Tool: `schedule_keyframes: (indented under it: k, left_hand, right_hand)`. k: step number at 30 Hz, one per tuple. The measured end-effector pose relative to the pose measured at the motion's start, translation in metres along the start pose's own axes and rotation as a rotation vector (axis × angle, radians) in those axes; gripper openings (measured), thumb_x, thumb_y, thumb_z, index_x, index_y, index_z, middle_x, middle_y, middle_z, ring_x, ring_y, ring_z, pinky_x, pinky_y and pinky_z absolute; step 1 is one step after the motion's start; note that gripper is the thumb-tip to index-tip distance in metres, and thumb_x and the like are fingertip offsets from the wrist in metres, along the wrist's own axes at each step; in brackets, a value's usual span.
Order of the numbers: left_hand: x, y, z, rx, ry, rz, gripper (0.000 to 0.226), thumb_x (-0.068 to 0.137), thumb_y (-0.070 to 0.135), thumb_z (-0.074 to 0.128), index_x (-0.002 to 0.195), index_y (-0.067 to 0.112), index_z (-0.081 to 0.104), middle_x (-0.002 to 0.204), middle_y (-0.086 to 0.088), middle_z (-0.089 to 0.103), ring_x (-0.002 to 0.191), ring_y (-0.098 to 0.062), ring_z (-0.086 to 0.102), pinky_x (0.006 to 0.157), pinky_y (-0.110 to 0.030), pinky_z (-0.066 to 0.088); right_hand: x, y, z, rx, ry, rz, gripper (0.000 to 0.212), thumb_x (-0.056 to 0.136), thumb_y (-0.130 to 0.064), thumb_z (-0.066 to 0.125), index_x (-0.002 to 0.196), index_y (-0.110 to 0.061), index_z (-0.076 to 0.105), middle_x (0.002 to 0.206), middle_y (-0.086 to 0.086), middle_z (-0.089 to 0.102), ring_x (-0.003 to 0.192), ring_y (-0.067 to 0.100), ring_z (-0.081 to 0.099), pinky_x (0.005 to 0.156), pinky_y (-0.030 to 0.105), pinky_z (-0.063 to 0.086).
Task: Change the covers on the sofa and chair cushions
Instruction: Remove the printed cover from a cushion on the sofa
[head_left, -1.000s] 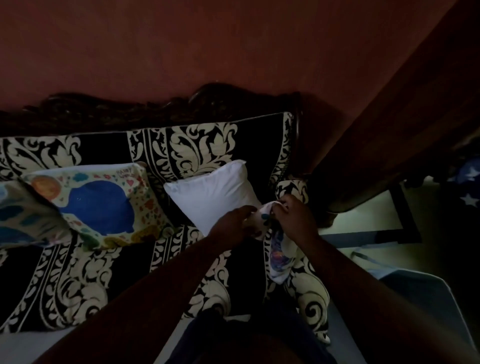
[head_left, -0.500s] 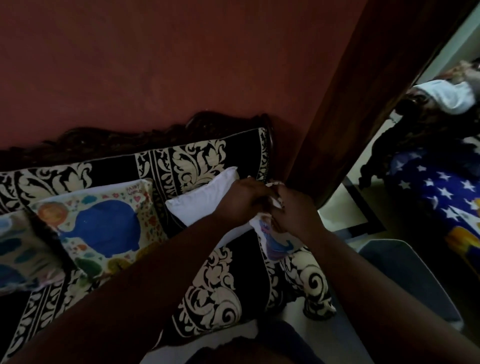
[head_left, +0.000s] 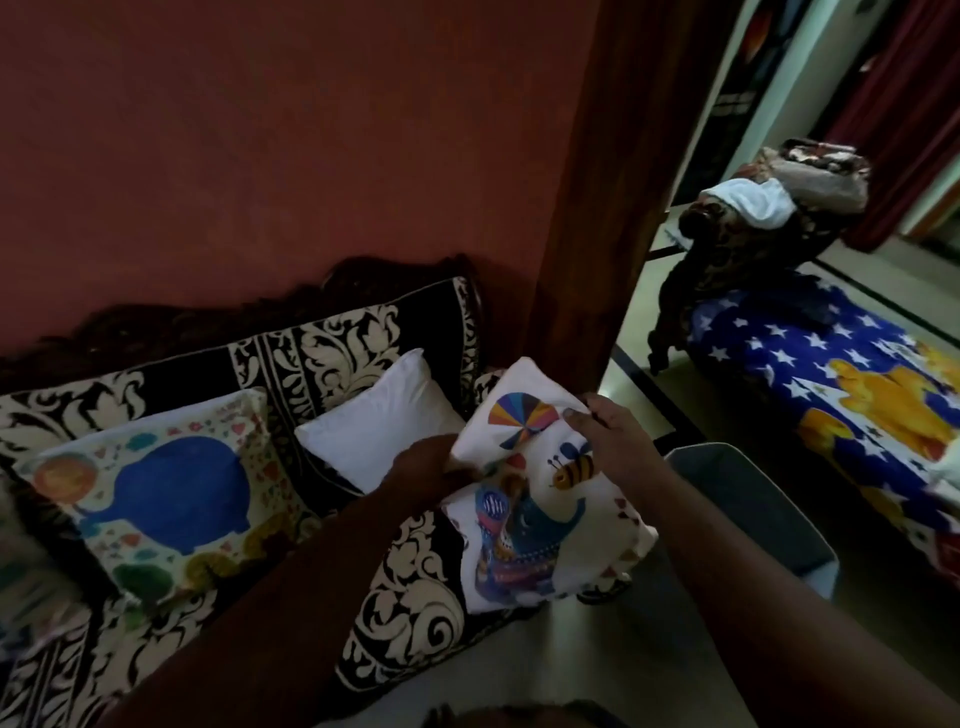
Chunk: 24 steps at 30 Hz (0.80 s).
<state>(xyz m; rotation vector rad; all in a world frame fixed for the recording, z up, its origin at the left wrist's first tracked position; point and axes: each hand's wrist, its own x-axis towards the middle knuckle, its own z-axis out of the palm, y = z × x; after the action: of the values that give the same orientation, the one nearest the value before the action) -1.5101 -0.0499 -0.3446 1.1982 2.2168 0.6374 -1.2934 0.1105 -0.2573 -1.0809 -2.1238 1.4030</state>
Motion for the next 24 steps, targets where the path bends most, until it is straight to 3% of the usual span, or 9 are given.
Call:
schedule_keyframes:
  k: [3,6,12,16,20,24]
  left_hand:
    - [0.002,0.034,0.014,0.015,-0.083,0.019,0.062,0.068,0.080,0.066,0.114,0.039,0.068,0.114,0.008,0.070,0.106,-0.015,0.064,0.092,-0.033,0.050]
    - [0.007,0.072,0.032,-0.050,-0.113,0.047,0.030,0.069,0.055,0.076,0.091,0.036,0.069,0.091,0.008,0.071,0.083,-0.011,0.066,0.078,-0.031,0.051]
    - [0.022,0.180,0.090,0.046,-0.076,0.238,0.042,0.077,0.050,0.060,0.102,0.019,0.073,0.096,-0.002,0.071,0.088,-0.021,0.065,0.077,-0.038,0.053]
    - [0.033,0.254,0.139,0.116,-0.086,0.299,0.019,0.092,0.032,0.067,0.105,0.018,0.072,0.092,0.003,0.066,0.088,-0.020,0.062,0.072,-0.034,0.047]
    - [0.053,0.313,0.196,0.091,-0.065,0.296,0.013,0.092,0.023,0.069,0.103,0.018,0.074,0.092,-0.001,0.069,0.084,-0.019,0.062,0.067,-0.031,0.041]
    - [0.083,0.356,0.237,0.026,-0.065,0.298,0.015,0.092,0.020,0.065,0.104,0.016,0.074,0.096,-0.005,0.071,0.091,-0.025,0.065,0.078,-0.037,0.053]
  right_hand:
    - [-0.017,0.019,-0.036,0.011,0.095,0.063,0.033,0.098,-0.036,0.059,0.097,-0.003,0.061,0.092,0.026,0.064,0.088,0.042,0.065,0.077,0.053,0.054]
    - [-0.035,0.046,-0.083,-0.011,0.144,0.108,0.026,0.095,-0.037,0.056,0.097,-0.012,0.065,0.090,0.017,0.070,0.085,0.036,0.069,0.080,0.062,0.056]
    - [-0.078,0.111,-0.192,-0.171,0.248,0.181,0.008,0.099,-0.023,0.056,0.102,-0.024,0.063,0.091,0.000,0.070,0.081,0.017,0.072,0.069,0.044,0.063]
    - [-0.089,0.150,-0.256,-0.222,0.322,0.248,0.017,0.097,-0.021,0.059,0.113,-0.027,0.059,0.100,-0.005,0.066,0.085,0.009,0.066,0.066,0.033,0.058]
    - [-0.096,0.186,-0.304,-0.262,0.358,0.299,0.027,0.093,-0.027,0.064,0.119,-0.031,0.059,0.108,-0.004,0.069,0.095,0.016,0.068,0.079,0.044,0.061]
    - [-0.088,0.218,-0.336,-0.238,0.397,0.369,0.029,0.090,-0.033,0.069,0.116,-0.033,0.059,0.106,-0.006,0.068,0.093,0.015,0.067,0.077,0.044,0.061]
